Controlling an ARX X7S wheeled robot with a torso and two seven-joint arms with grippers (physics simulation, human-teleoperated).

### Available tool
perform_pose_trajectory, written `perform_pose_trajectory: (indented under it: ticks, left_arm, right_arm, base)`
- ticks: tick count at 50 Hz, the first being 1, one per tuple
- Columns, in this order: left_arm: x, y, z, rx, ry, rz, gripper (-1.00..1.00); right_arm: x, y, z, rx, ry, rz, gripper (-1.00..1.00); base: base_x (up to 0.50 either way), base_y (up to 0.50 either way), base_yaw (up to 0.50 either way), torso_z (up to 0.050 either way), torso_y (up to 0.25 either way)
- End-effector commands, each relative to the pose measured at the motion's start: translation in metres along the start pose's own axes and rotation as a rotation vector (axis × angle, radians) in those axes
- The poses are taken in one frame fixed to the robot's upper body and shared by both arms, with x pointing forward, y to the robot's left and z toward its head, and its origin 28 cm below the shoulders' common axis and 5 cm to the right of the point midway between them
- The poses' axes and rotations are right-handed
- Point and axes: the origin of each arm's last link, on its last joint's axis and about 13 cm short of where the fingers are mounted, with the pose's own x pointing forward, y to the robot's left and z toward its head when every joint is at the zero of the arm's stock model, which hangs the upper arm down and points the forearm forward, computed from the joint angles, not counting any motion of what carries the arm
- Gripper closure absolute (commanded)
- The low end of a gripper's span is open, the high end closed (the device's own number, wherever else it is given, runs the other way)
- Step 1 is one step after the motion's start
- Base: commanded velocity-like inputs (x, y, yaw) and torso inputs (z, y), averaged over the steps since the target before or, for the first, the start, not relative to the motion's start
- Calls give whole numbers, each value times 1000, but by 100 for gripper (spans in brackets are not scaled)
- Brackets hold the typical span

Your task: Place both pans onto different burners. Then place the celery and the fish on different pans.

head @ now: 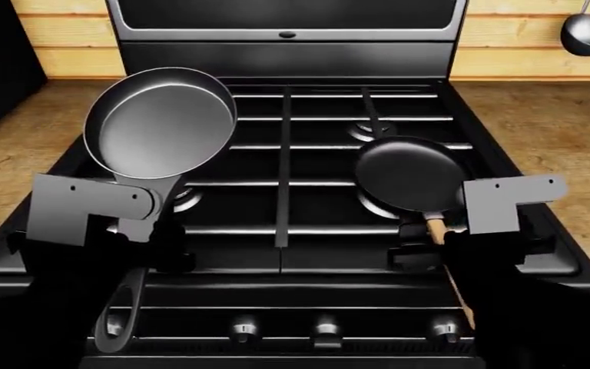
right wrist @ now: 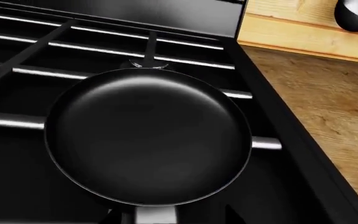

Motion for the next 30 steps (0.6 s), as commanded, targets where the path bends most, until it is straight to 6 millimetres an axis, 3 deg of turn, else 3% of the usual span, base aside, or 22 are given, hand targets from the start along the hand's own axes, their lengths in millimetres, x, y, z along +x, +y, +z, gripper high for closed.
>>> perform_pose_trajectory:
  ticks: [1,15,25,30]
  left_arm:
    - [2,5,5,-9,-55,48,100]
    - [18,17,6,7,-24,110,100]
    - [33,29,9,26,17,171,100]
    - [38,28,1,35,49,169,100]
  right_arm:
    - [-5,-1,7,-18,-42,0,-100]
    - [-37,3,38,-54,-176,26,-100]
    - [-38,2,41,-48,-189,21,-100]
    - [-38,1,39,-50,-185,16,-100]
  base:
    - [0,0,0,0,10]
    - [0,0,0,1,1]
    - [0,0,0,0,1]
    - [0,0,0,2,2]
